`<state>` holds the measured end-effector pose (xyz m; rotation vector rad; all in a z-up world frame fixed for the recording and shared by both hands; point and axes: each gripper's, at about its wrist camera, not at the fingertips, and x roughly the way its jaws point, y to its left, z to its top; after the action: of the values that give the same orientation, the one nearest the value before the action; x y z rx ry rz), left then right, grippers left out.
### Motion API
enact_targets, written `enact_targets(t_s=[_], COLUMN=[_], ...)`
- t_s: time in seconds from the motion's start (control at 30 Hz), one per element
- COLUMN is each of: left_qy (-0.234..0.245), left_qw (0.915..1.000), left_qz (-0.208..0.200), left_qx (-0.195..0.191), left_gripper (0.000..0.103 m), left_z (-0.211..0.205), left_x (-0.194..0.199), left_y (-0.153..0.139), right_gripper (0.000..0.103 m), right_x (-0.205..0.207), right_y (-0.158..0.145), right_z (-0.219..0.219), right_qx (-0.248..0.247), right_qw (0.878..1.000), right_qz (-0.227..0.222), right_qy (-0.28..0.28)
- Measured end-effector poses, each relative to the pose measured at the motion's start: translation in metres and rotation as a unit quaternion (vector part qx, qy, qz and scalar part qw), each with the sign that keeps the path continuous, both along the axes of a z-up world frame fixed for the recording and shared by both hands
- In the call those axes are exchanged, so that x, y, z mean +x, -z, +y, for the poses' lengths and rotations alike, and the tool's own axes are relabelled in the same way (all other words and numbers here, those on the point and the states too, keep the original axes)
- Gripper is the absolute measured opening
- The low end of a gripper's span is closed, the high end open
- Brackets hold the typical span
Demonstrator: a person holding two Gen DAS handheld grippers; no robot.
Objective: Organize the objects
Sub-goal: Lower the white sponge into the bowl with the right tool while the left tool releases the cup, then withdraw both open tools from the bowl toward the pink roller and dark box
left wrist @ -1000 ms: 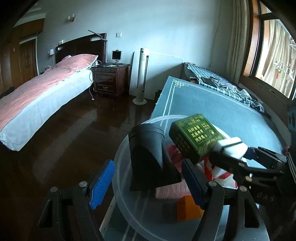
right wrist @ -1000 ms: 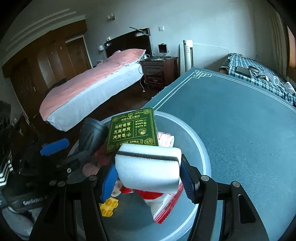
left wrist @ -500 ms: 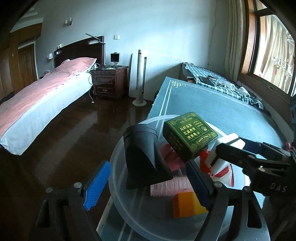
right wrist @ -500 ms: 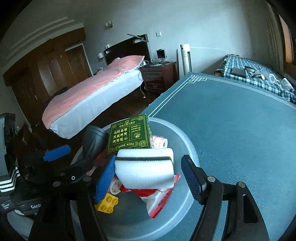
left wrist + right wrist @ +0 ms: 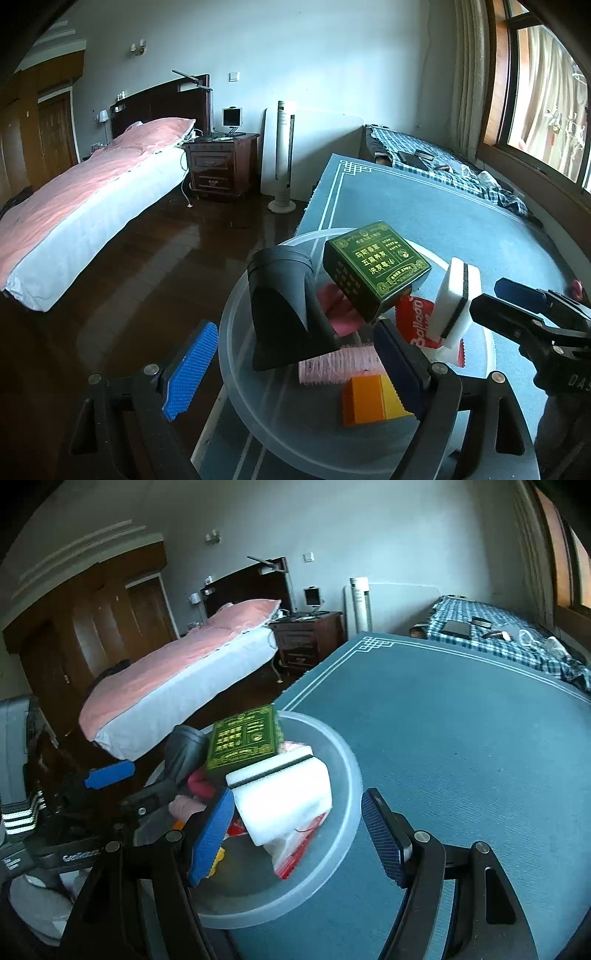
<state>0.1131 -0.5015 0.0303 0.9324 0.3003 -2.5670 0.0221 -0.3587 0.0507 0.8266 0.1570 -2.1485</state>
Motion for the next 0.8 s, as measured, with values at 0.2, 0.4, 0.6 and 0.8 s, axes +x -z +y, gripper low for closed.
enact_targets(t_s=[0.2, 0.4, 0.6, 0.8], left_qy=[0.000, 0.003, 0.001, 0.005], left_qw=[1.0000, 1.0000, 1.0000, 1.0000], left_qz=[-0.001, -0.003, -0.001, 0.000], left_qx=[0.000, 0.000, 0.001, 0.000], left_gripper=[0.089, 0.089, 0.089, 0.089], left_z=[0.000, 0.003, 0.004, 0.005], left_x=[0.001, 0.000, 0.001, 0.002], left_y=[0.000, 0.000, -0.001, -0.002], right_gripper=[0.073, 0.073, 0.073, 0.073], right_x=[-0.010, -0.009, -0.003, -0.004], right_y=[0.006, 0.008, -0.001, 0.000], right_z=[0.001, 0.003, 0.009, 0.012], right_qx=[0.015, 0.012, -0.018, -0.025], right_qw=[1.000, 1.000, 1.000, 0.999], right_qz=[-0.003, -0.007, -0.016, -0.029], right_qy=[0.021, 0.006, -0.013, -0.012])
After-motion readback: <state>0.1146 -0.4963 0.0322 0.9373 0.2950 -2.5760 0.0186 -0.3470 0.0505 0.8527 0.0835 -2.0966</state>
